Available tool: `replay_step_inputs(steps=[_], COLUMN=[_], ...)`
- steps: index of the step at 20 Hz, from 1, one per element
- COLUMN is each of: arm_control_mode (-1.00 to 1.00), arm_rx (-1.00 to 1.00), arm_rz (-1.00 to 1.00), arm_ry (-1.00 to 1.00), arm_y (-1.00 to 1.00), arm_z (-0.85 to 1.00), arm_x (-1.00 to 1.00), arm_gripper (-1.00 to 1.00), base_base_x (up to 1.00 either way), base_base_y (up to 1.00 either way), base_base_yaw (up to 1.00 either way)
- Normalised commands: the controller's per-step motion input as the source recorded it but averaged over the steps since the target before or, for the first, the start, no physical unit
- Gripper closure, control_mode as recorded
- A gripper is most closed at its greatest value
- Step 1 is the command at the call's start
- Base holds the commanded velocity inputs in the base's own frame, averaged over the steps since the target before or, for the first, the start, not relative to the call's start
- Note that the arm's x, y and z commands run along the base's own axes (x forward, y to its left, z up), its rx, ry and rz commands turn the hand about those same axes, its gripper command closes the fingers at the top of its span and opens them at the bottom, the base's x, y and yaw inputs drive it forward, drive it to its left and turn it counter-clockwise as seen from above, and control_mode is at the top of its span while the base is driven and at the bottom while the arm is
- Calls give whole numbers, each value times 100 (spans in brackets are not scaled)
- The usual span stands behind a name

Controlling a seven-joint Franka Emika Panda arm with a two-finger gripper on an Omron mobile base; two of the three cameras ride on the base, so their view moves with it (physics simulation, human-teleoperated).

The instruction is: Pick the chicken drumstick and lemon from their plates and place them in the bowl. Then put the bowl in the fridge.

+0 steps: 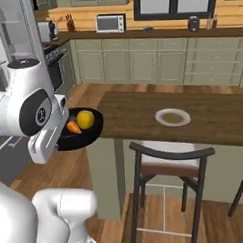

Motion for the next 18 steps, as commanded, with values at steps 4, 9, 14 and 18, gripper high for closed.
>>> replay_step_inputs(steps=[4,9,14,18], arm_control_mode=[100,100,100,100], arm_rx=[0,0,0,0], arm_rz=[0,0,0,0], arm_ry=[0,0,0,0], arm_y=[0,0,0,0], arm_z=[0,0,0,0], arm_x=[0,0,0,0], arm_gripper=[100,100,100,100], base_base_x=[9,20,68,74], base_base_y=[100,100,100,35], base_base_yaw=[0,0,0,-4])
